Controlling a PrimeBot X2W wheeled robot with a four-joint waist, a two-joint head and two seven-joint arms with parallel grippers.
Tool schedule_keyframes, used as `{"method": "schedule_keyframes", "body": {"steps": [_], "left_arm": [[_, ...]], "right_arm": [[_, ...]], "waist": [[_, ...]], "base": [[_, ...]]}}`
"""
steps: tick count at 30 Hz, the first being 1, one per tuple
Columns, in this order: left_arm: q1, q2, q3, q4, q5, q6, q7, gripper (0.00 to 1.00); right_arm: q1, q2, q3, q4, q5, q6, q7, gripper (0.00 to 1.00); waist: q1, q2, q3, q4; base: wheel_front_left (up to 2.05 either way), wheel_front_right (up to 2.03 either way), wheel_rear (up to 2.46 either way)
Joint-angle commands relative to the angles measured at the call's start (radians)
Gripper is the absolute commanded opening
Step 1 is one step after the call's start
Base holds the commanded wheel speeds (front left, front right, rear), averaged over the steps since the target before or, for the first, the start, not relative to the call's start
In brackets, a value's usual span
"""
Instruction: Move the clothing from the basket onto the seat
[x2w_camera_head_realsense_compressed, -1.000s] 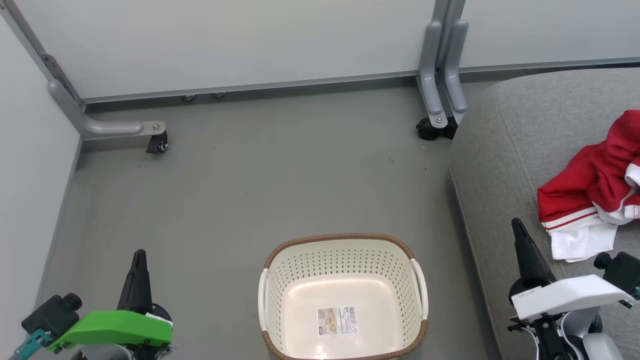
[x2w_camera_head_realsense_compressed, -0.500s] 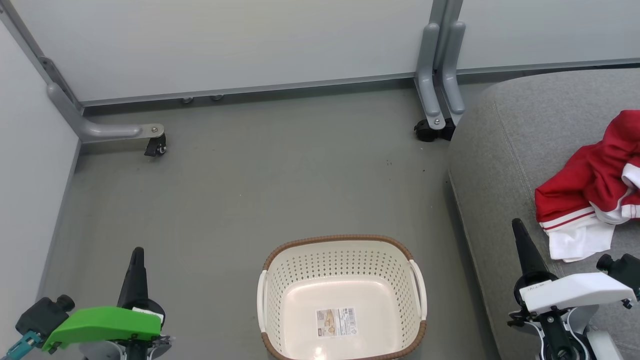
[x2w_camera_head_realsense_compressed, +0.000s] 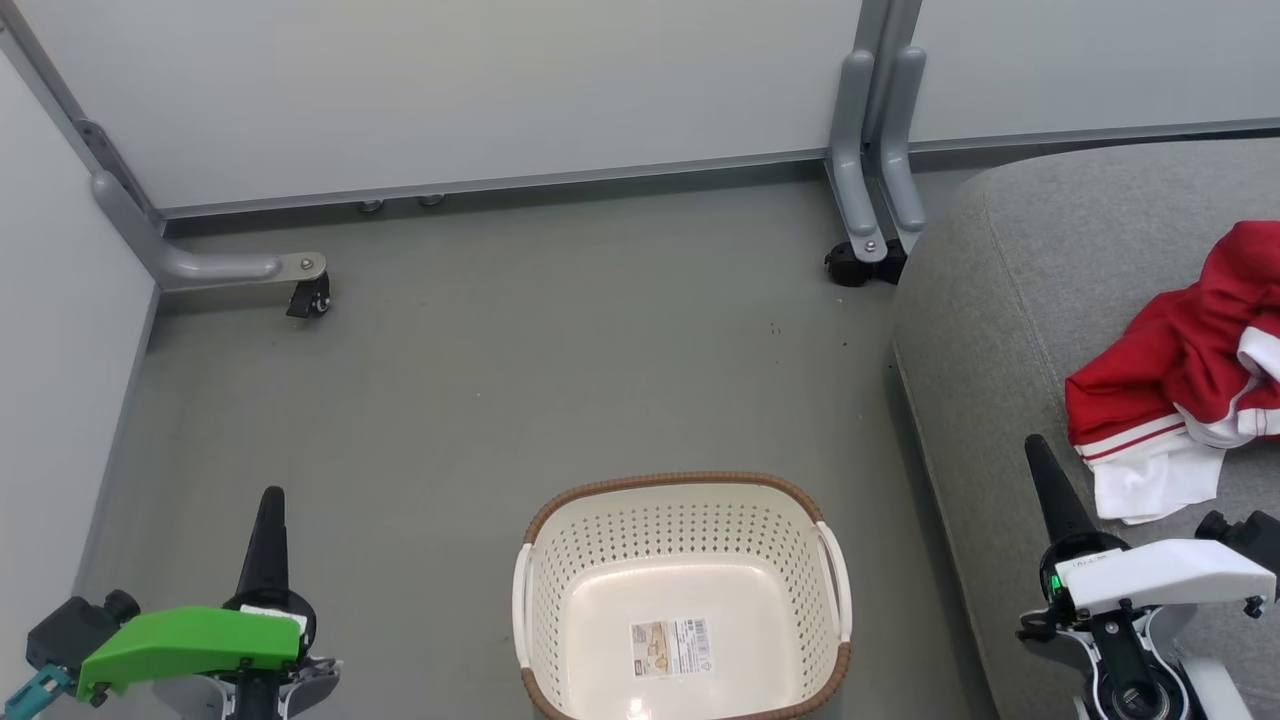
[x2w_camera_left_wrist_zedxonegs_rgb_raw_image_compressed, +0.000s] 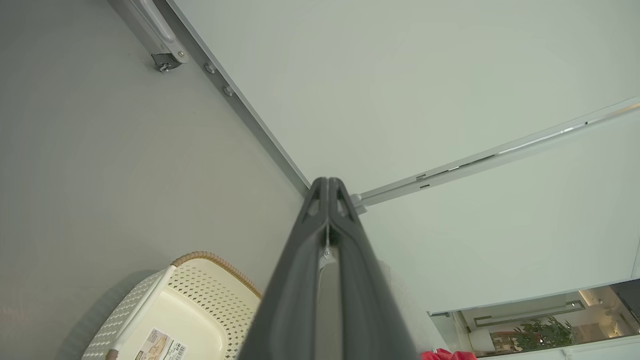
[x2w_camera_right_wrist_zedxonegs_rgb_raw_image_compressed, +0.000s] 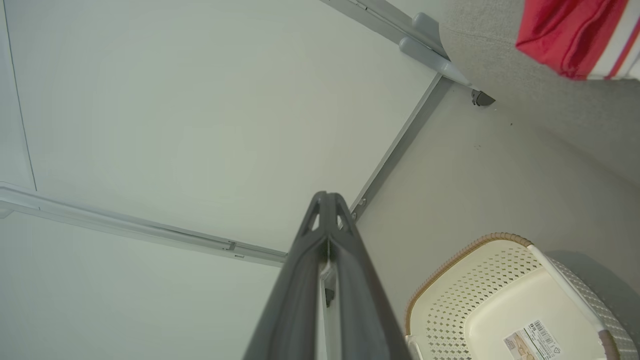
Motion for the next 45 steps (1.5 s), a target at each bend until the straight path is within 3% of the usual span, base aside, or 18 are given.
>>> {"method": "schedule_keyframes", "body": {"steps": [1,45], "left_arm": [[-0.026,0.000,0.007,-0.006,-0.026,-0.007,0.006,0.00],[-0.057,-0.024,0.060,0.016,-0.378,-0.030,0.100,0.00]], "right_arm": [[-0.022,-0.006,-0.005,0.000,0.027,0.000,0.006,0.00],[-0.072,0.001,-0.038,0.092,0.395,0.000,0.066,0.00]], "waist": [[0.0000,0.0000,-0.001,0.000],[0.0000,0.0000,-0.018,-0.016]], "base": [[0.00,0.00,0.00],[0.00,0.00,0.00]]}}
